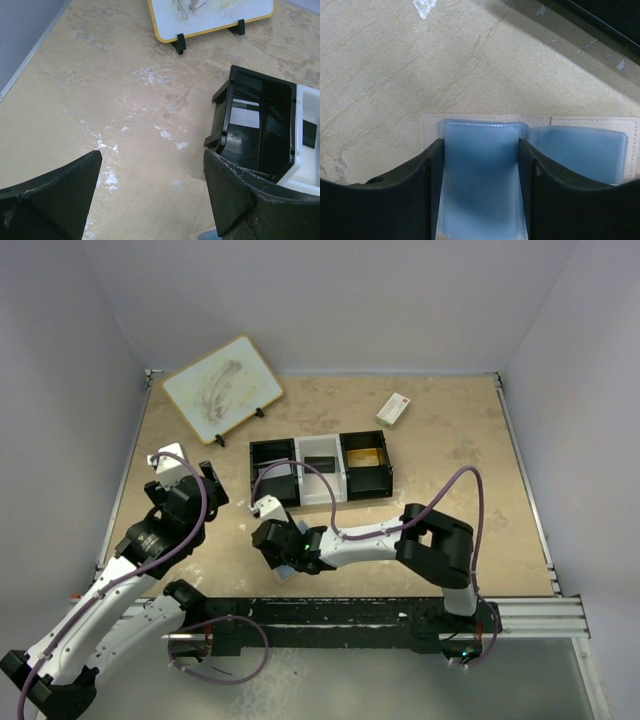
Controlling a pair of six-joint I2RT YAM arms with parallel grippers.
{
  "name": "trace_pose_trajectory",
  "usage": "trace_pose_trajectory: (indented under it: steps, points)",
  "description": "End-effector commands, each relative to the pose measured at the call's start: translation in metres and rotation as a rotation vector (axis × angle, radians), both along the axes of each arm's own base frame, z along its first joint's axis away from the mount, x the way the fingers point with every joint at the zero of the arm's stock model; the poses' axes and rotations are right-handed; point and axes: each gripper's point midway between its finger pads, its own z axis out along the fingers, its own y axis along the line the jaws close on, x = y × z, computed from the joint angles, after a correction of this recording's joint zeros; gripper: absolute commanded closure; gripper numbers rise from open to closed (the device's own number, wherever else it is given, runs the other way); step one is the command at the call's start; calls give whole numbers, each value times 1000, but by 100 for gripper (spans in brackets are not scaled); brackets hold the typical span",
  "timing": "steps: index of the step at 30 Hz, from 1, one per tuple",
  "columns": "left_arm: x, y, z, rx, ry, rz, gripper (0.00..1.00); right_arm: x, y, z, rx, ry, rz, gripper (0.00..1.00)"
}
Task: Take the credit cards out of the card holder
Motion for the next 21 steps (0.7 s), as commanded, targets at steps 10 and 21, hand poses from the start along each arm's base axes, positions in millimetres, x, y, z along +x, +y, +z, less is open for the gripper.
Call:
trace_pose_trajectory:
  steps: [10, 21]
  points:
    - [4, 1, 12, -14, -31, 18, 20, -11, -29, -27, 160, 327, 1, 63]
    - [5, -2, 9, -11, -18, 6, 20, -11, -40, -40, 148, 382, -7, 48]
